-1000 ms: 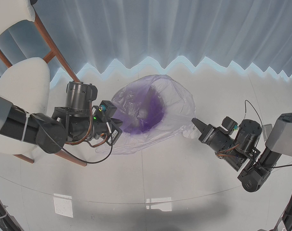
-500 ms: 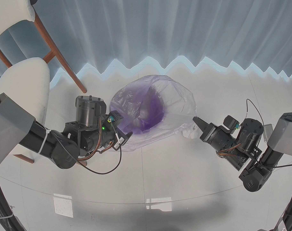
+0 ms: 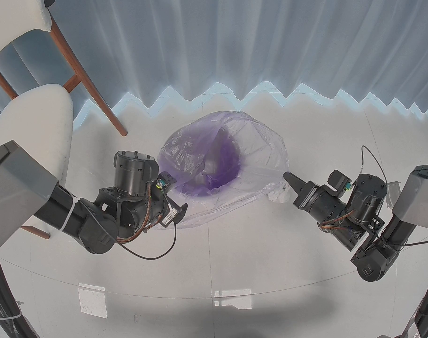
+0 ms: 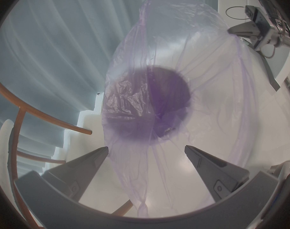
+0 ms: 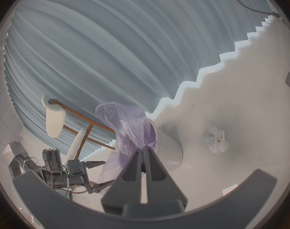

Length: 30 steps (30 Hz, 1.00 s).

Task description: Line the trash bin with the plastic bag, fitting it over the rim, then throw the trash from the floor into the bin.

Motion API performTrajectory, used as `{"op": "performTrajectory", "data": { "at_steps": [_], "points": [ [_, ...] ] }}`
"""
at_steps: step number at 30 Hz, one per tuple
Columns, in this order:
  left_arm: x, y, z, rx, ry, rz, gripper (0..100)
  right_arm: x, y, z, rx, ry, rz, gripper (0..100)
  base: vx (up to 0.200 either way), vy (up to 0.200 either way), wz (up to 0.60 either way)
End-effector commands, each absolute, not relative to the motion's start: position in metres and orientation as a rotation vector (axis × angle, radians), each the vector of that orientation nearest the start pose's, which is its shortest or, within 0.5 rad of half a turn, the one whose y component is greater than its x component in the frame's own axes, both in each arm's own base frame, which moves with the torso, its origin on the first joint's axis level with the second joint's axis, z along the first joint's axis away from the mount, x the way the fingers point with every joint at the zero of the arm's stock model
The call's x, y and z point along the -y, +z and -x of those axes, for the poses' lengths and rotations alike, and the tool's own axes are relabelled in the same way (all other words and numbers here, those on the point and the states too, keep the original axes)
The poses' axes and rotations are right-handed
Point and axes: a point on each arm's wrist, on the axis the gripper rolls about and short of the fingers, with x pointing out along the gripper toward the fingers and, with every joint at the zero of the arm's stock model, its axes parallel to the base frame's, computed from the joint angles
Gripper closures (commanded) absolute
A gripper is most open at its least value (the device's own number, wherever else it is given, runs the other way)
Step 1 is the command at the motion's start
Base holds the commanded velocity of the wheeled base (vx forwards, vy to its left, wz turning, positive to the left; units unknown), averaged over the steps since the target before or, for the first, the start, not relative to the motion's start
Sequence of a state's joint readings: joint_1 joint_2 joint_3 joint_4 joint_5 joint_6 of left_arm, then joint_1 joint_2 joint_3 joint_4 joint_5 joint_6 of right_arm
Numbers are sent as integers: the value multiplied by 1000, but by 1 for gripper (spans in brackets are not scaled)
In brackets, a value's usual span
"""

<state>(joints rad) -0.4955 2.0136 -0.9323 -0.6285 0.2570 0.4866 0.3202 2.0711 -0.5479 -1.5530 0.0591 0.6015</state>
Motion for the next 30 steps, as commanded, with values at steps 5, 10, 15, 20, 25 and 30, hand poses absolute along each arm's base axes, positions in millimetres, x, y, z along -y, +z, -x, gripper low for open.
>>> {"op": "performTrajectory", "data": {
  "at_steps": [5,10,15,20,25,30],
  "points": [
    [170,103,-348,-360,-280,-624,0,-105,97,-313,-70,383,-600,100,0,0,0],
    [162,102,-359,-350,-219,-613,100,-105,97,-313,-70,383,-600,100,0,0,0],
    [149,104,-357,-347,-185,-561,100,-105,90,-313,-93,374,-591,100,0,0,0],
    [136,105,-338,-364,-163,-513,100,-106,75,-314,-140,362,-584,100,0,0,0],
    [125,92,-330,-385,-148,-506,100,-109,53,-320,-201,345,-575,100,0,0,0],
    [117,82,-328,-426,-127,-464,100,-111,37,-329,-228,331,-579,100,0,0,0]
  ]
}}
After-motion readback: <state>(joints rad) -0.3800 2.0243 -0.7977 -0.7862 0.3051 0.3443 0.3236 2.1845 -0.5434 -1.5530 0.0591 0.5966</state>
